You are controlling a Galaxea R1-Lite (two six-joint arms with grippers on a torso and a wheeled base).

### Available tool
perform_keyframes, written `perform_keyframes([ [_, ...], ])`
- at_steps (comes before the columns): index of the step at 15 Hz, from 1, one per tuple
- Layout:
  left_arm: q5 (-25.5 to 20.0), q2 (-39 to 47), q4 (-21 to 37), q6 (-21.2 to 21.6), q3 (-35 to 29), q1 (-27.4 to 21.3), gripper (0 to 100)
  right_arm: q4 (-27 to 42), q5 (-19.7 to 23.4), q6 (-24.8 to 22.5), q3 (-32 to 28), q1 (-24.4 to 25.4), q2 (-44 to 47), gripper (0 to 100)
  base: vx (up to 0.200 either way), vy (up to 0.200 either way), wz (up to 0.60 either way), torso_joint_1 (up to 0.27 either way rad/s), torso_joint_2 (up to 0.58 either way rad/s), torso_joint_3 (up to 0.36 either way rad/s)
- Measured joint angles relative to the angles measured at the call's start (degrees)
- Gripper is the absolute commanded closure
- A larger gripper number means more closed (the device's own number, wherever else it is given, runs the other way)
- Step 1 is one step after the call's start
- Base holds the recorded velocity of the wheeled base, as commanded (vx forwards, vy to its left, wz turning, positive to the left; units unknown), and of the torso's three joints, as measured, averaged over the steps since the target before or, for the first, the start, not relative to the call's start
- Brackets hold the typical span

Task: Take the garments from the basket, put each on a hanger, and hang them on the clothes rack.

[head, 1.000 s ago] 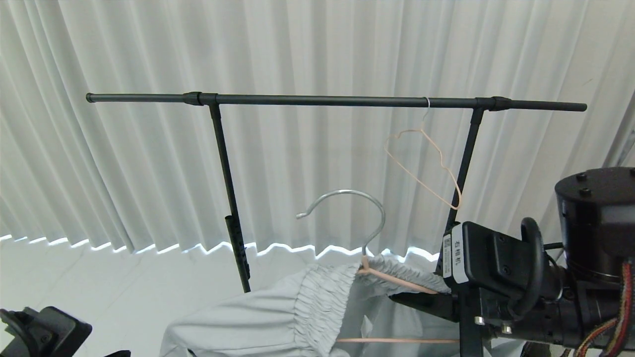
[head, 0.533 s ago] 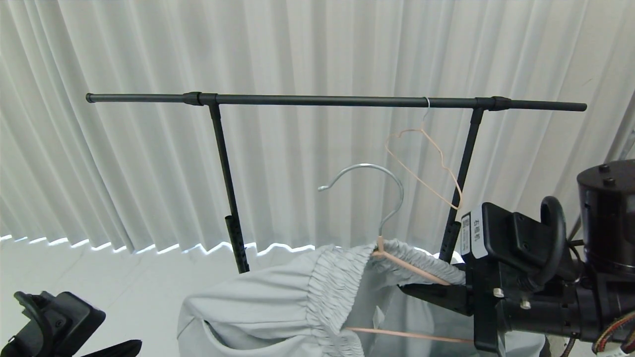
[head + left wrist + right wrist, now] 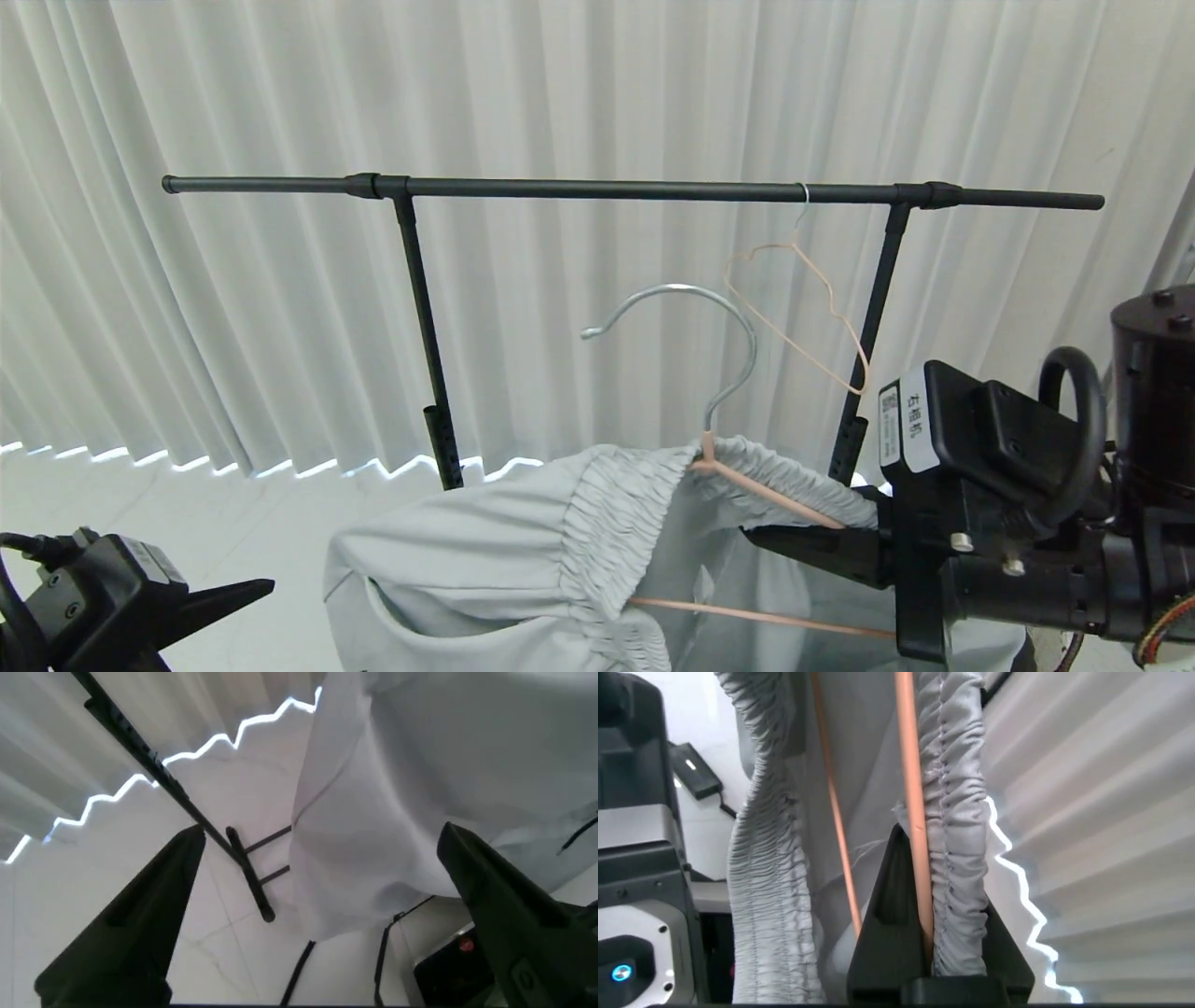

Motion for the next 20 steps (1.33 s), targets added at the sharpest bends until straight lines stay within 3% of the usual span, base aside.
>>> perform_keyframes([
  [1, 0.0, 0.6, -0.6, -0.2, 0.0, 0.0, 0, 0.0, 0.0, 0.0, -0.2, 0.9, 0.0, 100, 0.0, 0.0, 0.0, 0.0, 0.0, 0.0],
  [2, 0.0, 1.0, -1.0, -0.3, 0.0, 0.1, 100, 0.0, 0.0, 0.0, -0.3, 1.6, 0.0, 100, 0.0, 0.0, 0.0, 0.0, 0.0, 0.0],
  [7, 1.0, 3.0, -1.1, -0.4, 0.3, 1.2, 100, 0.3, -0.5, 0.0, -0.4, 2.1, -0.1, 100, 0.0, 0.0, 0.0, 0.0, 0.0, 0.0],
  [12, 3.9, 6.1, -1.2, 0.0, 0.5, 12.4, 100, 2.0, -2.5, 0.0, -0.2, 0.4, -0.2, 100, 0.0, 0.0, 0.0, 0.0, 0.0, 0.0],
  [15, 3.9, 6.4, -1.2, 2.3, 0.7, 13.0, 100, 2.1, -2.7, 0.0, -0.4, -0.1, -0.1, 100, 0.0, 0.0, 0.0, 0.0, 0.0, 0.0],
  [16, 4.0, 6.2, -1.2, 2.6, 0.7, 12.5, 0, 2.0, -2.8, 0.2, -0.4, -0.2, 0.0, 100, 0.0, 0.0, 0.0, 0.0, 0.0, 0.0],
  [18, 4.0, 5.7, -1.2, 2.7, 0.8, 10.8, 0, 2.0, -4.3, 1.4, -0.6, -0.7, 0.2, 100, 0.0, 0.0, 0.0, 0.0, 0.0, 0.0],
  [20, 4.1, 5.0, -1.3, 2.7, 0.3, 9.8, 0, 3.1, -9.8, 6.2, -1.5, -0.9, 0.6, 100, 0.0, 0.0, 0.0, 0.0, 0.0, 0.0],
])
